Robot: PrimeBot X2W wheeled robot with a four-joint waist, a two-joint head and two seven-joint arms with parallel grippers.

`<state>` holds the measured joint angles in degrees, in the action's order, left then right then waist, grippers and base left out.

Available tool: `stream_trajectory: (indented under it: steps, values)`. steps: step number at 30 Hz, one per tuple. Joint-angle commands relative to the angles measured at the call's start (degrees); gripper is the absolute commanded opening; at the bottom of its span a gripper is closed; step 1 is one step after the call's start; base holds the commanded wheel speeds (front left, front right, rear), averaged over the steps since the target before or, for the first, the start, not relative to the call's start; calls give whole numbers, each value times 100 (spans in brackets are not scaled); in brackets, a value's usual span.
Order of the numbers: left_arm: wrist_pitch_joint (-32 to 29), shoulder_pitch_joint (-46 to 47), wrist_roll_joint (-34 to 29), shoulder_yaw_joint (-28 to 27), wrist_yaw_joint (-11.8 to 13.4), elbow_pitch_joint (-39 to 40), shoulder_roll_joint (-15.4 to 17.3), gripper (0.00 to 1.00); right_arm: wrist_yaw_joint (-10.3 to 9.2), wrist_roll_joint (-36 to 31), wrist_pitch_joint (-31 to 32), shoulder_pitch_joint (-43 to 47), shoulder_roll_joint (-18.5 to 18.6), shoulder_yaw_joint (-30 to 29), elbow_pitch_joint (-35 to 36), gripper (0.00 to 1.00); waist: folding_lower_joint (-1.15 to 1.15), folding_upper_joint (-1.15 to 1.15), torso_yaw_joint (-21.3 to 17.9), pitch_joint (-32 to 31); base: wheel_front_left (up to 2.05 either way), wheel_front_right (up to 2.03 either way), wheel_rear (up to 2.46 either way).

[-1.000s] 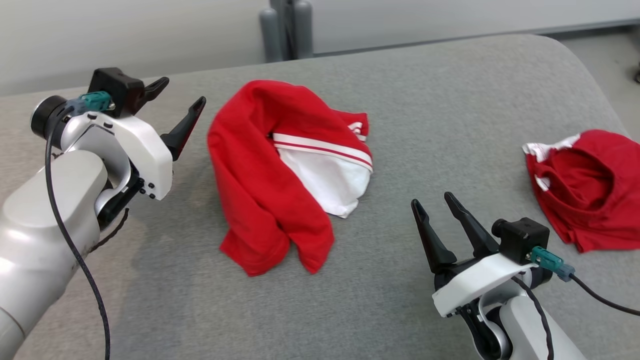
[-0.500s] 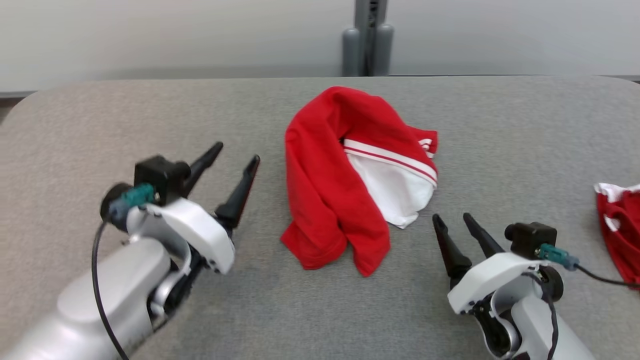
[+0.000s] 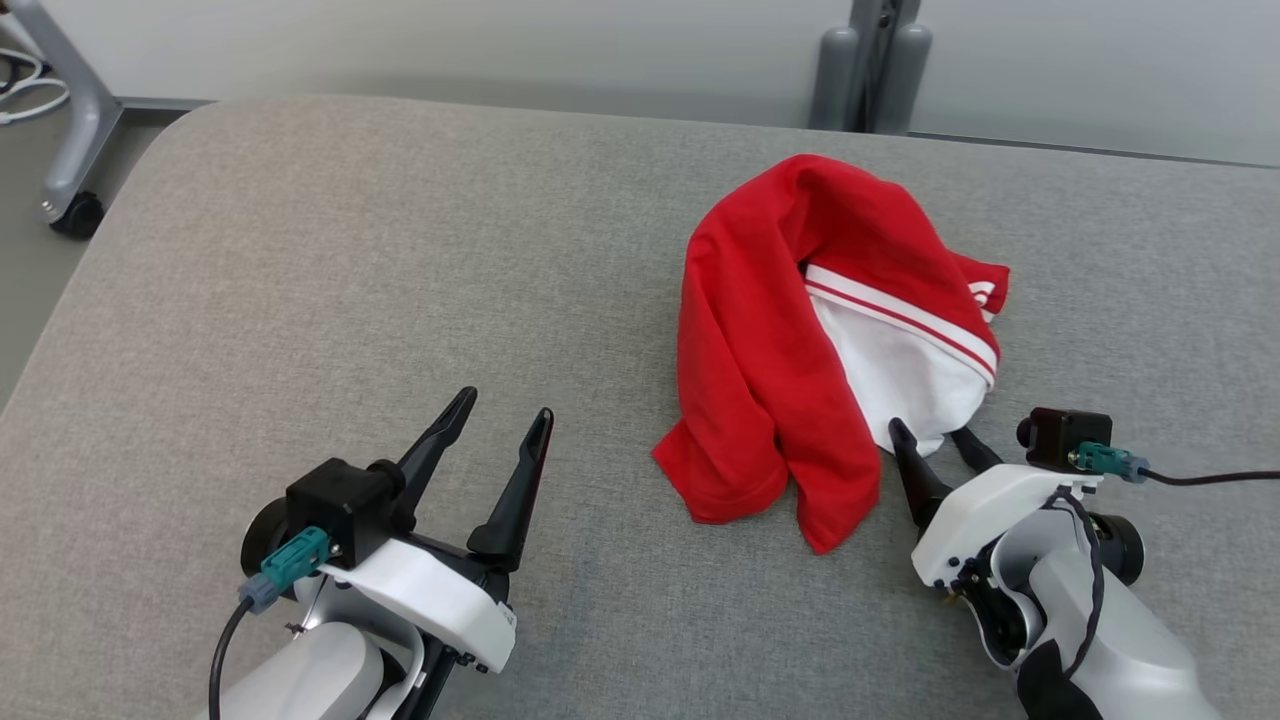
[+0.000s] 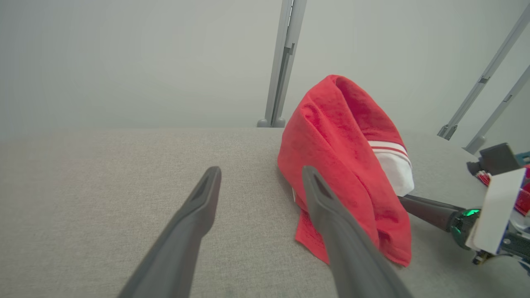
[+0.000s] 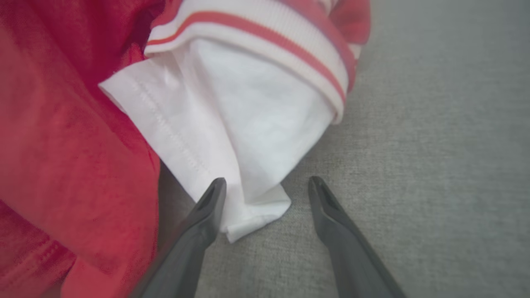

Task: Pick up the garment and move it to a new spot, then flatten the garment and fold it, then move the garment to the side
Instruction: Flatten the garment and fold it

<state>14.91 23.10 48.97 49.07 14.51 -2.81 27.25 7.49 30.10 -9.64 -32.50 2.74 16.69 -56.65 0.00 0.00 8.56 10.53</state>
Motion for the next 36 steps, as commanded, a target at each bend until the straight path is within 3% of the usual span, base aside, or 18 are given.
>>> stream_trajectory:
  steps: [1,3,4,5,6,9,23,30,36]
  values:
    - [34,-73,-94,-83,-22,20,-9,100,0,-45,-48,-69,28,30,-164,100,0,0,76,41,0,0,0]
    - [34,-160,-170,-170,-69,25,-39,100,0,-45,-103,-137,26,98,-368,100,0,0,104,54,0,0,0]
    - [34,-189,-197,-216,-87,24,-51,100,0,-48,-127,-170,26,129,-464,93,0,0,108,61,0,0,0]
    - [34,-215,-228,-257,-96,18,-63,100,0,-54,-168,-190,25,158,-562,62,0,0,108,62,0,0,0]
    - [35,-246,-253,-296,-116,10,-75,100,0,-74,-192,-206,24,187,-638,40,0,0,102,62,0,0,0]
    - [34,-331,-318,-401,-162,-1,-112,100,0,-85,-285,-240,8,278,-789,0,0,0,36,44,0,0,0]
    - [30,-667,-467,-560,-290,-63,-154,100,0,394,-331,215,201,510,-26,0,0,0,-699,-159,0,0,0]
    - [9,-774,-456,-494,-282,-34,-128,100,0,719,428,884,970,582,1186,0,0,0,-1046,-210,0,0,0]
    - [-9,-805,-435,-435,-319,-73,-157,100,0,791,1257,1530,1699,252,2350,0,0,0,-1212,-190,0,0,0]
